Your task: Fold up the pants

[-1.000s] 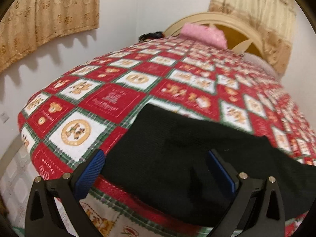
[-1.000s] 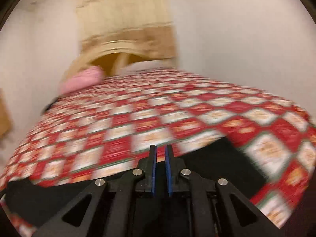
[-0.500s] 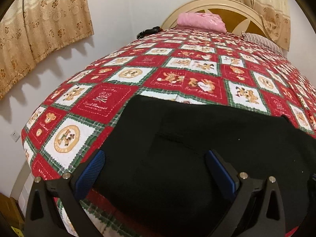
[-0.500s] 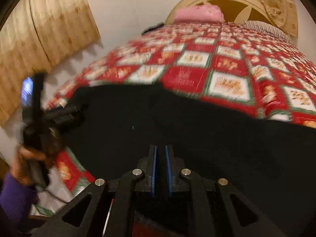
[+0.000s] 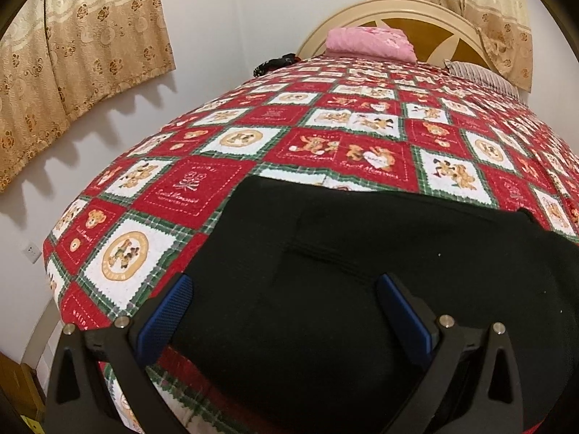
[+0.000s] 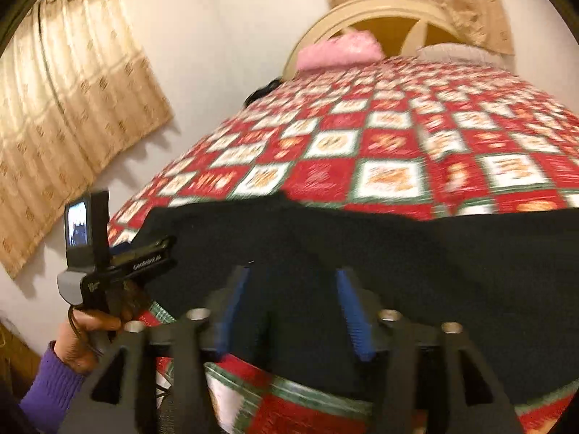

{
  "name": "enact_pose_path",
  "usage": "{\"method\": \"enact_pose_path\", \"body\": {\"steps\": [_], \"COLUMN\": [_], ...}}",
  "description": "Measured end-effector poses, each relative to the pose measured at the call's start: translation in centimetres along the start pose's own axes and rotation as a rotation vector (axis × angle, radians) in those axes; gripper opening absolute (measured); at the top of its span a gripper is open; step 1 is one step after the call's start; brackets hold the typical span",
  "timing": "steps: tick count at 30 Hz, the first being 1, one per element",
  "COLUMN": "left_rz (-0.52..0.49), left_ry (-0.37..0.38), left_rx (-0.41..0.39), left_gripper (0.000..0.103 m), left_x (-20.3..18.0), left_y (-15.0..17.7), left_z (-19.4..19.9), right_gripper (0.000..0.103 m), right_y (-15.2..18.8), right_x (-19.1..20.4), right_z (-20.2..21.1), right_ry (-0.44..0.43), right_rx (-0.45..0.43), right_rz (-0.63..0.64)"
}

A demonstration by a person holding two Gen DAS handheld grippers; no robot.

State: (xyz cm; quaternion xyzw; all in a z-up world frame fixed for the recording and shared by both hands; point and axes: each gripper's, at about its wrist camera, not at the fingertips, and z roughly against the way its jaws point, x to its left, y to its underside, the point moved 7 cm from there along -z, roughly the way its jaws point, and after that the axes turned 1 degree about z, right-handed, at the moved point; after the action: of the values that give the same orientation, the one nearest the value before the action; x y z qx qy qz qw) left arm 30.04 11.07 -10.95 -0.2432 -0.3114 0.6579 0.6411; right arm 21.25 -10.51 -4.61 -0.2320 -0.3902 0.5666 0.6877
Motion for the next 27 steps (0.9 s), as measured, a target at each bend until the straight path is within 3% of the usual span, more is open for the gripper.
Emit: {"method": "enact_pose_path", "body": {"steps": [6,9,12,20,22,27], "left_rz": [0.011,0.021,0.059,0.103,0.125,0.103], "left_ry": [-0.021,-0.016,0.041,0.12,0.138,0.131], "left_rx": [0.012,0.028,0.026,0.024,0.024,0.001], "left_gripper": [0.103,0.103,0.103,0.103,0.103,0.103], "left_x": [0.0,0.1,0.3,-0.3,-0.4,-1.4], "left_y": [0.0,0.2,0.6,0.3,0.0,-0.4], "left_z": [0.1,0.5,1.5,3.8,4.2,5.3], "right_gripper": [0.062,0.062,0.062,0.062,0.062,0.062], "right_y": [-0.9,-1.6,-2.7,-2.7,-2.3,-0.8], "right_x": [-6.7,-11.4,-16.2,-25.5,-27.1,-30.1], "right_z": [5.7,9.3,12.9,19.5,20.5,22.2], "right_ry": [0.108,0.258,0.428,0.794,0.86,0.906], "right_rx": [-0.094,-0.142,-0.181,-0.189,-0.183,-0.176], "right_rz": [-0.129,-0.15,-0.192,-0.231,-0.234,-0.304]}}
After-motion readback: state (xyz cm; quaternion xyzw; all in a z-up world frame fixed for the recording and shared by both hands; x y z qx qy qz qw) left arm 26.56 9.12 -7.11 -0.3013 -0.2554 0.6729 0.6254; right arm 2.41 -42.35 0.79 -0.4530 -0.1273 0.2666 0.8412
